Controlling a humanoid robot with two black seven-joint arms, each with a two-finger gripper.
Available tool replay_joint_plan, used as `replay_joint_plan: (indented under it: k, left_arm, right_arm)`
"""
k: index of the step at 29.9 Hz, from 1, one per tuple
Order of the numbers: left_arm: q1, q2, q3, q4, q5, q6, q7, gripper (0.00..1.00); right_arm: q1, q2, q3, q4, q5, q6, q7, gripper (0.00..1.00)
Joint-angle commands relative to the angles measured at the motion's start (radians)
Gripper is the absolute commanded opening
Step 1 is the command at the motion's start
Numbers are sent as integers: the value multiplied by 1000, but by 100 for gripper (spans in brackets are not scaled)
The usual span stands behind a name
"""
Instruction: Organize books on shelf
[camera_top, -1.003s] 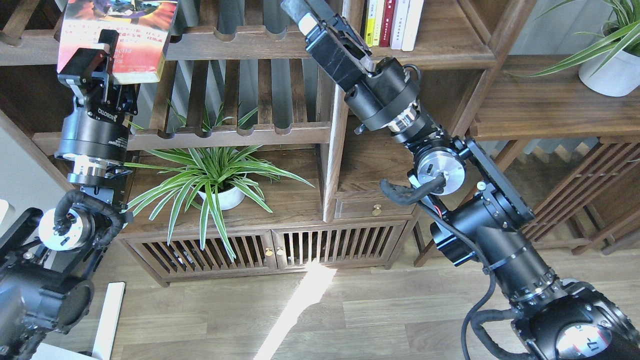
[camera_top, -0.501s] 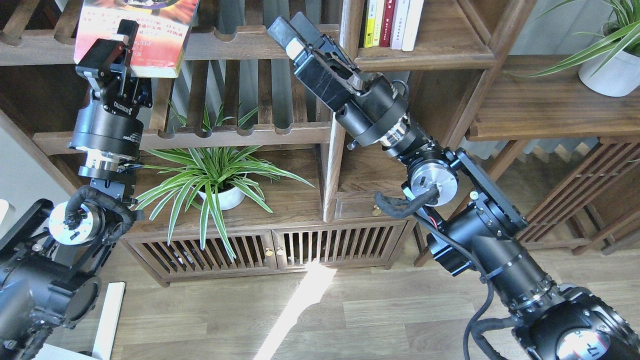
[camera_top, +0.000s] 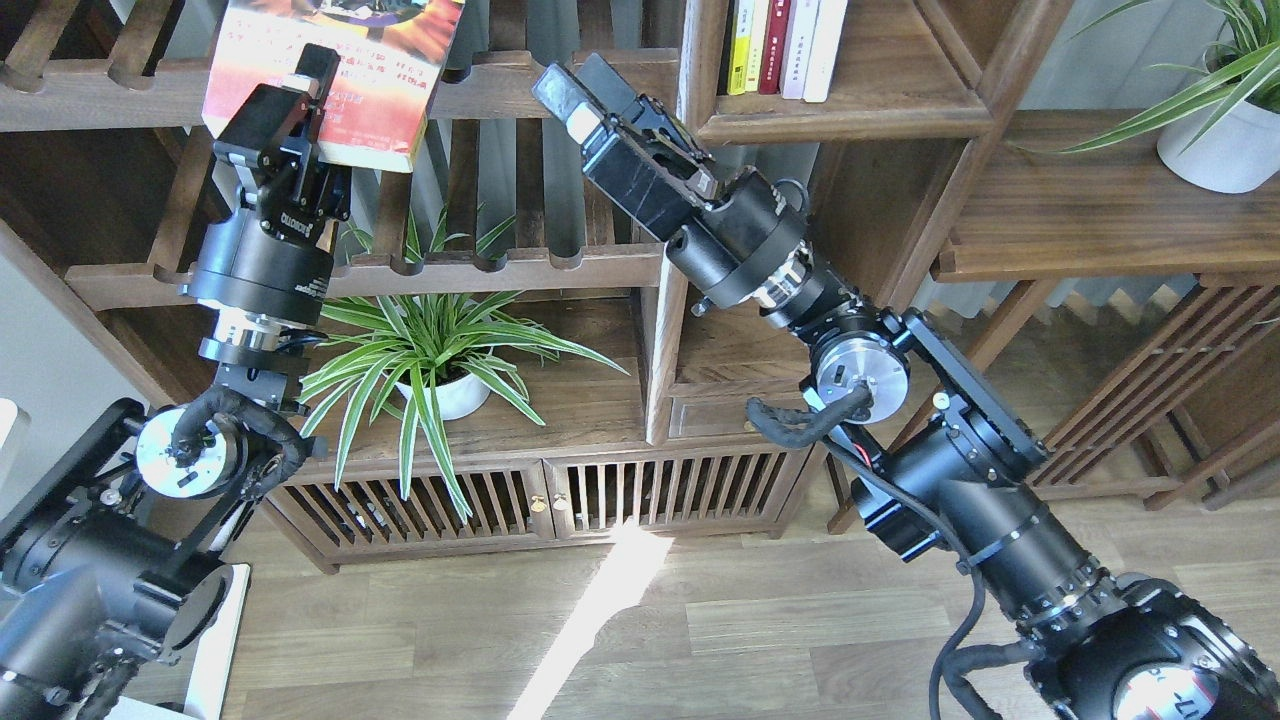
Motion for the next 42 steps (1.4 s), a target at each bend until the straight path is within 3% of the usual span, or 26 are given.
replay_joint_plan:
  k: [1, 13, 30, 37, 42]
  left_arm:
    - [-2, -4, 9, -17, 25, 0, 0, 2]
    - [4, -1, 37, -113, 68, 0, 2, 2]
    - [15, 5, 92, -158, 131, 0, 5, 2]
    - [15, 9, 116, -158, 131, 0, 45, 2]
    - [17, 12, 130, -158, 131, 0, 49, 1]
  right_arm:
    - [0, 0, 0, -4, 0, 0, 0, 100]
    - [-12, 0, -2, -33, 0, 0, 0, 100]
    - [-9, 0, -2, -45, 2, 0, 0, 100]
    - [-7, 0, 3, -49, 3, 0, 2, 100]
    - [8, 0, 5, -56, 21, -2, 0, 100]
